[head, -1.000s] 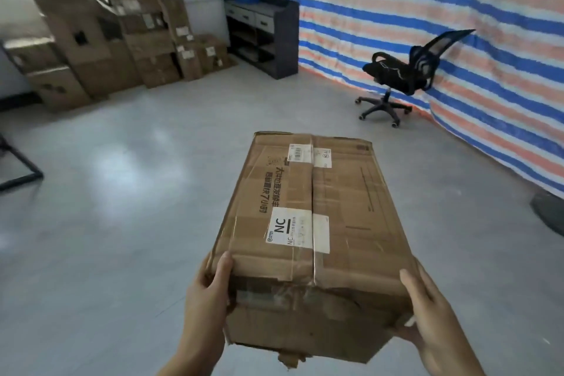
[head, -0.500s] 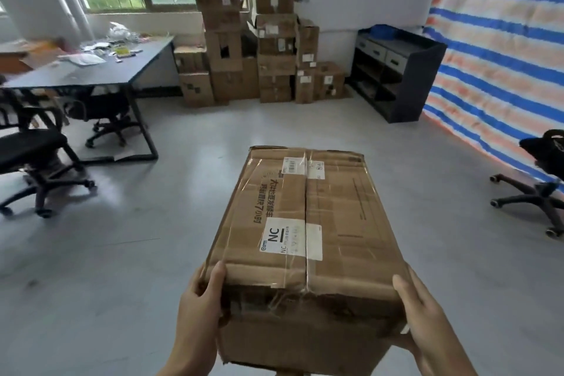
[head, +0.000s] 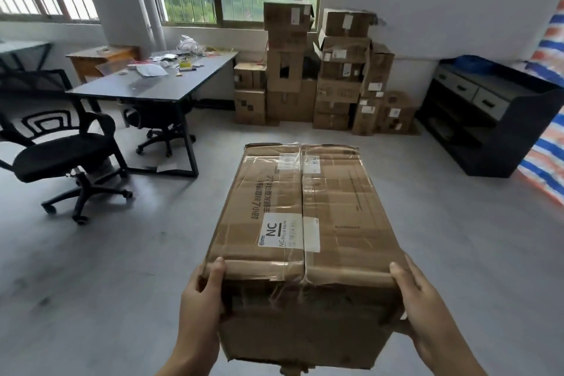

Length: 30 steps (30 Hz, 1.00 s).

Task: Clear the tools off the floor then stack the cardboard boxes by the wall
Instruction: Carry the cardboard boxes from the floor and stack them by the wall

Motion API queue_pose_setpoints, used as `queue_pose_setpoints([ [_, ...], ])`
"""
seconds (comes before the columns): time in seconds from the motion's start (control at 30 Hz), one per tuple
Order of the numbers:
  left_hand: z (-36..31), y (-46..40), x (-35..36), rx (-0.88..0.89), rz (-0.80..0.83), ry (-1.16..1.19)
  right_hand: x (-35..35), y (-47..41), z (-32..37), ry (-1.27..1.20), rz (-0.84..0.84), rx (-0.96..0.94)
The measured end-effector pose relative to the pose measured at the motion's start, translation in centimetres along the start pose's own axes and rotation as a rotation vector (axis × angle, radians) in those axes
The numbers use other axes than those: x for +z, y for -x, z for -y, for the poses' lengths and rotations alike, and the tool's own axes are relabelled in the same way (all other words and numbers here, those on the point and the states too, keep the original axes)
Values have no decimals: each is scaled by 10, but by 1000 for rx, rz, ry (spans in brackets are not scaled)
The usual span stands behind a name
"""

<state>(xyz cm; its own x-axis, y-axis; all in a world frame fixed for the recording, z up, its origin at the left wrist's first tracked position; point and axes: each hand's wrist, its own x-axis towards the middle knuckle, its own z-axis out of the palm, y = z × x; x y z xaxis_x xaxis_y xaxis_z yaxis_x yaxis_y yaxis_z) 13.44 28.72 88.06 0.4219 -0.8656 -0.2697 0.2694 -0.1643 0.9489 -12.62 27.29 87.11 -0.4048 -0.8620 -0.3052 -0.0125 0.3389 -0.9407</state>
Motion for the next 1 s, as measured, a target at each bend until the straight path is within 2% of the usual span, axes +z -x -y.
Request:
queue_pose_setpoints([
  [0.27, -65, -196, 68, 18, -31, -8, 115, -171, 85, 1, 37, 39],
  [0.53, -93, -383, 157, 9, -65, 38, 210, -359, 151, 21, 100, -21],
  [0.8, -135, -578, 263, 25, -172, 83, 313, -576, 248, 94, 221, -51],
  [1.0, -164, -722, 308, 38, -240, 102, 404, -700, 311, 84, 316, -68],
])
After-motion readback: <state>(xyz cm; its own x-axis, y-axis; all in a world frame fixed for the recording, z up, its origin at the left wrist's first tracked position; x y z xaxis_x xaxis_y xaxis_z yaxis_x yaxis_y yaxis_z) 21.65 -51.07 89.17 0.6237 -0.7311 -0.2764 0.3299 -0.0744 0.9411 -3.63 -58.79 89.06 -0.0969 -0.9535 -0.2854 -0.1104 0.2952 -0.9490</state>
